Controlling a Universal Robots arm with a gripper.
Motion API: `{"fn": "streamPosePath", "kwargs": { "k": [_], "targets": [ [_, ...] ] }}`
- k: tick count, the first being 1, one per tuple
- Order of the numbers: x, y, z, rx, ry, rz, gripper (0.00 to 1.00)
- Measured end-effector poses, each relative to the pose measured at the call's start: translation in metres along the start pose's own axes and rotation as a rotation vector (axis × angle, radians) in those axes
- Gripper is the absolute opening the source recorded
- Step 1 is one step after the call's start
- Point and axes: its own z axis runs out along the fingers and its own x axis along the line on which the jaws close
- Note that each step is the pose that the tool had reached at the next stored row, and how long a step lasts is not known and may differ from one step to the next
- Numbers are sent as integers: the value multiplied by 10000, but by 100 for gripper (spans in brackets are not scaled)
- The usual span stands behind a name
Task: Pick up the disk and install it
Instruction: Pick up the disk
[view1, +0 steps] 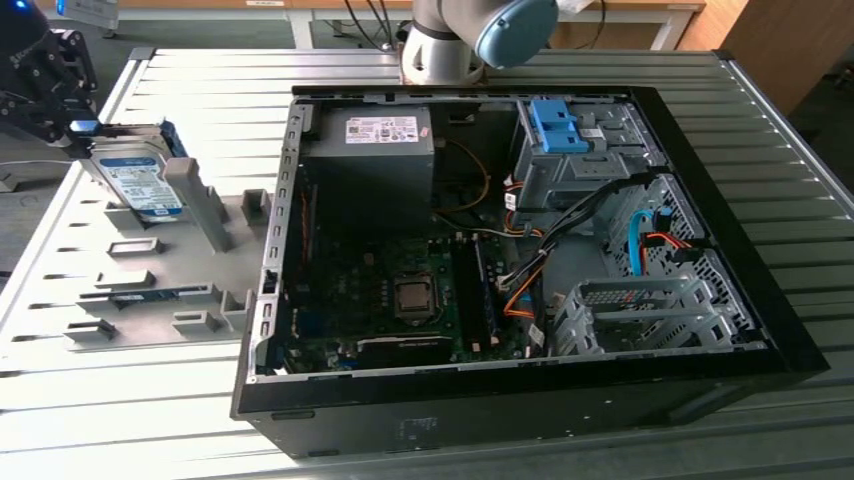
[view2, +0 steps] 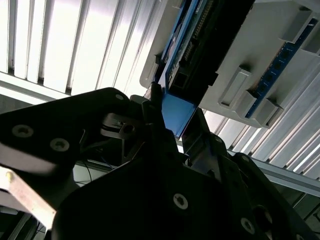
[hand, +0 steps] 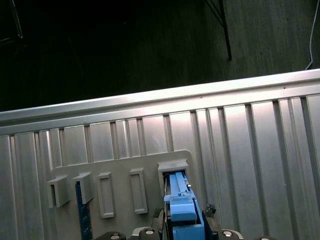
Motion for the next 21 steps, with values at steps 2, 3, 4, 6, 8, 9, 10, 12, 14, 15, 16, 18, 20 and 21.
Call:
{"fn": "streamPosePath", "kwargs": {
  "k": [2, 3, 4, 6, 8, 9, 10, 12, 14, 15, 16, 18, 20, 21],
  "targets": [
    [0, 0, 1, 1, -1, 0, 40],
    [0, 0, 2, 3, -2, 0, 40],
    [0, 0, 3, 3, -2, 0, 40],
    [0, 0, 4, 3, -2, 0, 42],
    [0, 0, 9, 5, -3, 0, 48],
    [0, 0, 15, 6, -3, 0, 48],
    [0, 0, 22, 4, -3, 0, 48],
    [0, 0, 43, 3, -2, 0, 48],
    [1, 1, 64, 2, -1, 0, 48],
    [1, 1, 75, 2, -1, 0, 48],
    [1, 1, 84, 2, -1, 0, 48],
    [1, 1, 101, 2, -2, 0, 48],
    [1, 1, 117, 3, -2, 0, 48],
    [1, 1, 122, 3, -2, 0, 48]
  ]
}}
